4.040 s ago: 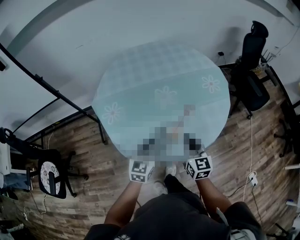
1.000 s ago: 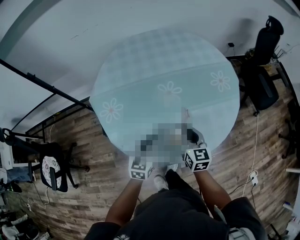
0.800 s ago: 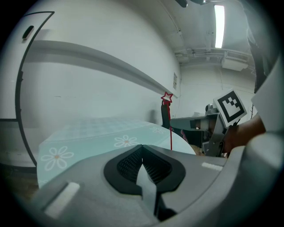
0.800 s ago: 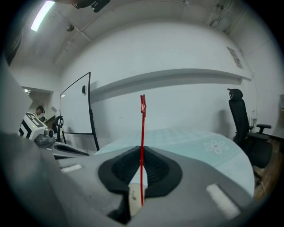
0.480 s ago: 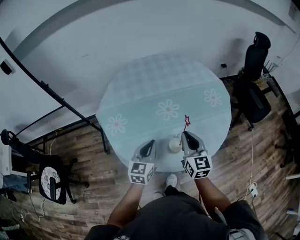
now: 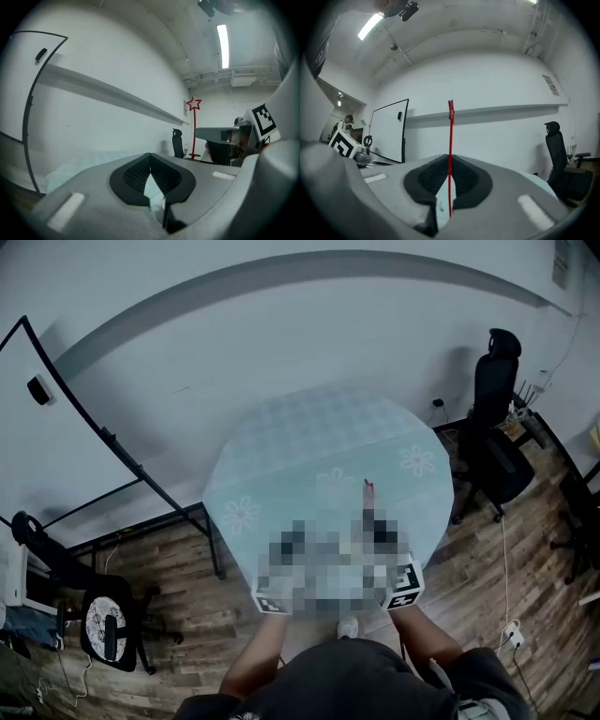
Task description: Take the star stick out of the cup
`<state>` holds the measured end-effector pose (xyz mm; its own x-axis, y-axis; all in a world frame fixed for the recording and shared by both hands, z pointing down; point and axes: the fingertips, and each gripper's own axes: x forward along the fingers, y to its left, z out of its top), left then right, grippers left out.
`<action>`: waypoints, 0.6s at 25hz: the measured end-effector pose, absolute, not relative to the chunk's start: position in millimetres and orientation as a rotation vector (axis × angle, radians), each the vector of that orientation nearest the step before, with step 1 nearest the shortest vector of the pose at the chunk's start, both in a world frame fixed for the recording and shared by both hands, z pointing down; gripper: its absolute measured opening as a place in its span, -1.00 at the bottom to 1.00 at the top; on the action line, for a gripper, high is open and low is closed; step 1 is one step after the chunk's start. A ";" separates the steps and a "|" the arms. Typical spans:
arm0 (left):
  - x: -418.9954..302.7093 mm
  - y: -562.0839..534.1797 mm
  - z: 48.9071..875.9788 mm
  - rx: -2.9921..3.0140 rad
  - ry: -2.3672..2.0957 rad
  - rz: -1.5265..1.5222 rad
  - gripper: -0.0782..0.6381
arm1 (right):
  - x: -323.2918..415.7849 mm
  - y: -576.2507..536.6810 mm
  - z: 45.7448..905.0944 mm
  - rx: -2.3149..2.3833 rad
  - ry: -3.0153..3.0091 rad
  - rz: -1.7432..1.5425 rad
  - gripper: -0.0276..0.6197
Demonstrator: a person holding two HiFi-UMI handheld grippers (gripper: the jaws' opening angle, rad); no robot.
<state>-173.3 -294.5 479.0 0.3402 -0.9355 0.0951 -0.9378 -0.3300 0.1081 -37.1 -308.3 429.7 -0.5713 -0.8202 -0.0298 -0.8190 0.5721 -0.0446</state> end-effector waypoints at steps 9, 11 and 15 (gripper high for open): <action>-173.9 -266.1 444.5 2.509 -1.757 -0.016 -0.77 | -44.8 -277.1 400.4 -1.401 2.720 0.044 -0.85; -170.4 -260.4 443.0 2.517 -1.754 -0.016 -0.77 | -47.3 -271.3 397.7 -1.391 2.729 0.058 -0.85; -162.4 -251.9 445.2 2.527 -1.744 0.003 -0.77 | -49.3 -264.7 395.7 -1.394 2.714 0.042 -0.85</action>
